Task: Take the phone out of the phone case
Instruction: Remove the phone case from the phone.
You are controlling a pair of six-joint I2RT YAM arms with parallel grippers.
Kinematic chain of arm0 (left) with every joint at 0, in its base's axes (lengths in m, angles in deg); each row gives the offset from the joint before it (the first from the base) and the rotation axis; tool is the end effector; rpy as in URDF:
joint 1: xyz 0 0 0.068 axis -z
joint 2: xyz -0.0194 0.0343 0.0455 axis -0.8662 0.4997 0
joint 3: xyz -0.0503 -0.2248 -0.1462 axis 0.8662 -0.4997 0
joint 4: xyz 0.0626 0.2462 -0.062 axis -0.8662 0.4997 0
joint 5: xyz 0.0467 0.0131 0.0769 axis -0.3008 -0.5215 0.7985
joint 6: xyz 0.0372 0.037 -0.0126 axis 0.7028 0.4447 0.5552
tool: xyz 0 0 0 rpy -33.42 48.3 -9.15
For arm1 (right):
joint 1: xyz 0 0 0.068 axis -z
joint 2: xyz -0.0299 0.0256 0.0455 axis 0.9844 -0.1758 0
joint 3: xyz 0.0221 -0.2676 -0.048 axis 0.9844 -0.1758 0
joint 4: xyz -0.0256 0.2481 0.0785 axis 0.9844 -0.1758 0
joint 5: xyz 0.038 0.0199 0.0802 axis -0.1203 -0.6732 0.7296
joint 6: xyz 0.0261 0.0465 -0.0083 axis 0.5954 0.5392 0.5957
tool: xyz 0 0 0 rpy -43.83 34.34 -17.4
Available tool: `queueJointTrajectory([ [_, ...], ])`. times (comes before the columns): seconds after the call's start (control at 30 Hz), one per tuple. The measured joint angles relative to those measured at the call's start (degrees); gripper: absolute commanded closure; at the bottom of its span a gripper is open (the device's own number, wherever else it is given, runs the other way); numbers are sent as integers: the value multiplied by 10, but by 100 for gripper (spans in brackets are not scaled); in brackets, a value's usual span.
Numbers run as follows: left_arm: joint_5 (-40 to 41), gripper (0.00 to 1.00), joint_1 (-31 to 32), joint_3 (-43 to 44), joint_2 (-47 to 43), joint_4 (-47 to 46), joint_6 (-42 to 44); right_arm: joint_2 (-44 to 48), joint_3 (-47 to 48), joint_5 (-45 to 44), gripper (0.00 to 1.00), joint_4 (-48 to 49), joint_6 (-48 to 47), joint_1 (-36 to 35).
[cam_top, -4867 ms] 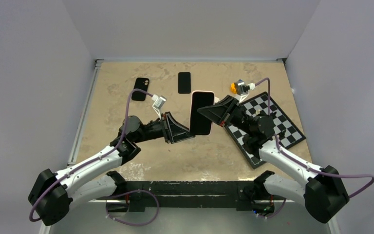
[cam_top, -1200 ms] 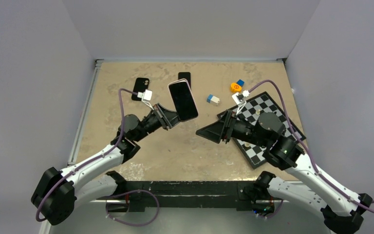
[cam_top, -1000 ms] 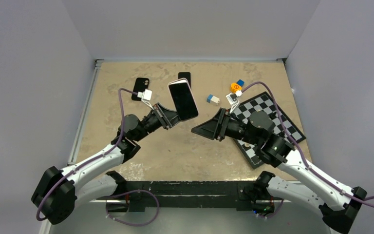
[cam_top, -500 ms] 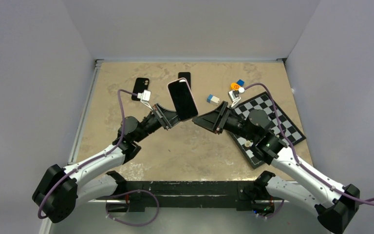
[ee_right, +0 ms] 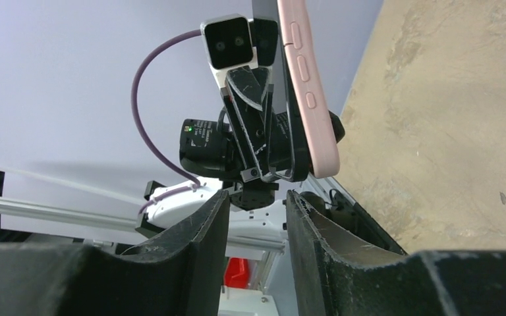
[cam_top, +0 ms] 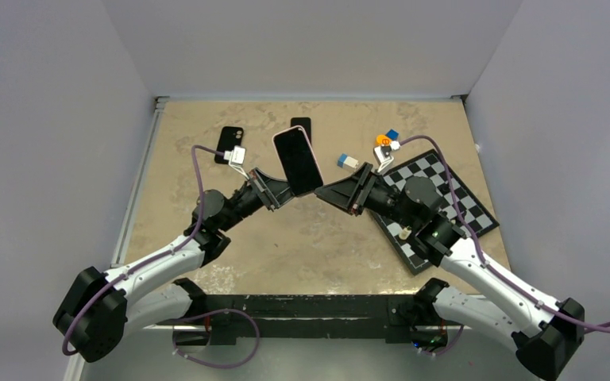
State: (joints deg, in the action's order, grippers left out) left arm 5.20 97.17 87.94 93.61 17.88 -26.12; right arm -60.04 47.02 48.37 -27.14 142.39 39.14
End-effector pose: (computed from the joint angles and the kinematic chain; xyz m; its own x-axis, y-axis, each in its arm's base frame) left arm 0.1770 -0.1475 0.2814 -0.6852 -0.5940 -0.4216 0.4693 0.0827 -0.8792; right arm 0.1497 0.1443 0.3425 -0.8099 0.4915 -0.3202 -0.3003 0.1215 0.9461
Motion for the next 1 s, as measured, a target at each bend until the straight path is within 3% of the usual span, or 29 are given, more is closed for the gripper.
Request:
queueJointTrajectory([
  [1.0, 48, 100, 8, -9, -35, 31, 24, -63, -5, -2, 66, 52, 50, 9],
])
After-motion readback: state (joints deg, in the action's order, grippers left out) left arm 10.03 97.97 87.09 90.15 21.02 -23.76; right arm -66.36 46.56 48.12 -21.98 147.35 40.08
